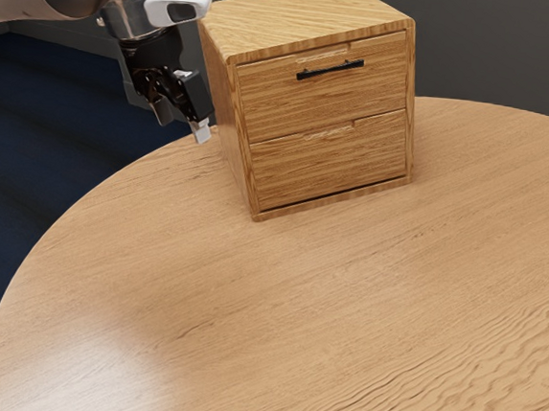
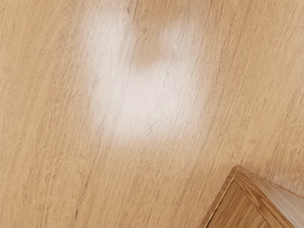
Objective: Pull the drawer handle with one arm to open the drawer
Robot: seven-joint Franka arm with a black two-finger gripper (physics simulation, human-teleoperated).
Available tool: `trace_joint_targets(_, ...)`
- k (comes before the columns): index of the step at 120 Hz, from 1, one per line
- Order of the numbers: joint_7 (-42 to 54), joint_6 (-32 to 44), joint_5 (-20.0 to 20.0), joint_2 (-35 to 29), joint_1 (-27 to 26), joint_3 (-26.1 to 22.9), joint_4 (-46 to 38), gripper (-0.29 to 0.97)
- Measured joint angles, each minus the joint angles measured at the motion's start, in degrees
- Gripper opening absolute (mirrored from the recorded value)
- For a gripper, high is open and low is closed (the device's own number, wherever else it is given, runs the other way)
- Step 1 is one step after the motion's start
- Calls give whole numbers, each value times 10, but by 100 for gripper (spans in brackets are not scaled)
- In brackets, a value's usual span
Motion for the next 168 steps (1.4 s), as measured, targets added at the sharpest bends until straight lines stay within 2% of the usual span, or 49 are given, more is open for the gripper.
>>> trace_joint_targets(25, 0, -2, -15, -1, 13, 1, 2, 68)
trace_joint_targets(38, -11, -18, -32, -31, 11, -4, 78, 68)
trace_joint_targets(50, -24, -32, -40, -34, -28, -54, 86, 68)
trace_joint_targets(59, -32, -49, 27, -29, -117, -84, 66, 68)
trace_joint_targets(68, -41, -61, 81, -26, -161, -96, 58, 67)
trace_joint_targets(82, -51, -78, 116, -12, -205, -104, 53, 67)
trace_joint_targets(92, -27, -19, 137, 24, -180, -100, 60, 67)
trace_joint_targets(106, 51, 119, 159, 80, -130, -93, 80, 68)
trace_joint_targets(117, 115, 220, 199, 107, -129, -94, 73, 68)
trace_joint_targets(128, 171, 297, 220, 120, -133, -95, 70, 68)
trace_joint_targets(149, 263, 410, 232, 195, -97, -93, 127, 67)
trace_joint_targets(168, 321, 469, 224, 214, -65, -93, 134, 67)
